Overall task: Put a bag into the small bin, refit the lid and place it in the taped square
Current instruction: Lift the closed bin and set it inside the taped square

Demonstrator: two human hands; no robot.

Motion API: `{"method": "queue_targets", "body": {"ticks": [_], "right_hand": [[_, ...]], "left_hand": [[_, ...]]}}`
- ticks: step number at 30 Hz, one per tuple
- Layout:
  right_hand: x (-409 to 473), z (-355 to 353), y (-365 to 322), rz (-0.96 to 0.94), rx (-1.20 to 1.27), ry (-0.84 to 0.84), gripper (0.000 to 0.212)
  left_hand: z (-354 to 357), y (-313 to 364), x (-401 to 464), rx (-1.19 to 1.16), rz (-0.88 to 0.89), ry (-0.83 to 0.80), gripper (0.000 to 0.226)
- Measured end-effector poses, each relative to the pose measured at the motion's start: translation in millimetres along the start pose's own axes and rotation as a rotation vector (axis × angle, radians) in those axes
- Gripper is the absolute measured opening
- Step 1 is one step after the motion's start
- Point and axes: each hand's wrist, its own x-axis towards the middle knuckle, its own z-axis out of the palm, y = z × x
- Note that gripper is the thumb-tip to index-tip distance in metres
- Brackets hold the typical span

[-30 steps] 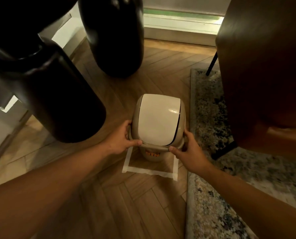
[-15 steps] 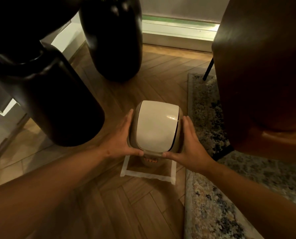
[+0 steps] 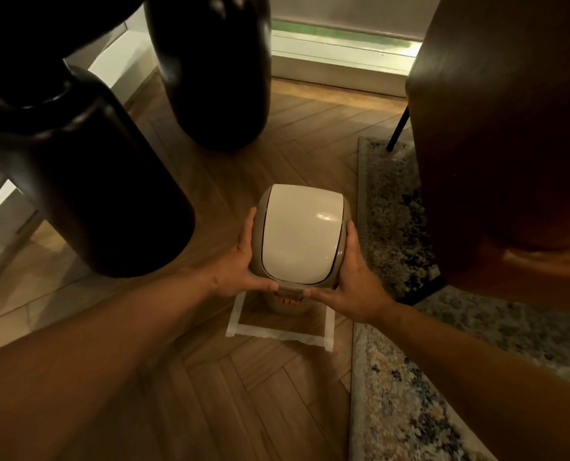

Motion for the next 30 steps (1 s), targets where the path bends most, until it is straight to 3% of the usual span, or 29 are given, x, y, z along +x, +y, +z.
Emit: {"method": "queue_targets", "body": {"ticks": [7,17,24,30], "right_hand": [[-1.0,-2.2,-3.5,-0.006,0.001,-0.007,0.151],[5.9,-15.4,-9.5,-0.085,-0.107,0.049,0.155],[1.7,11.7,1.5,0.068,0.221,0.086,0.153],[1.6,25.7,4.4,-0.002,0.234,0.182,0.142]], "left_hand": [[-3.3,5.6,-2.4,0.028,0.015,0.018,0.157],[-17.4,22.5,-8.9,0.219,0.143,0.176,0.153],[6.6,19.2,1.5,-0.024,0.13,0.248,0.148],[1.4,1.4,8.7,-0.021,0.136,0.206,0.152]]}}
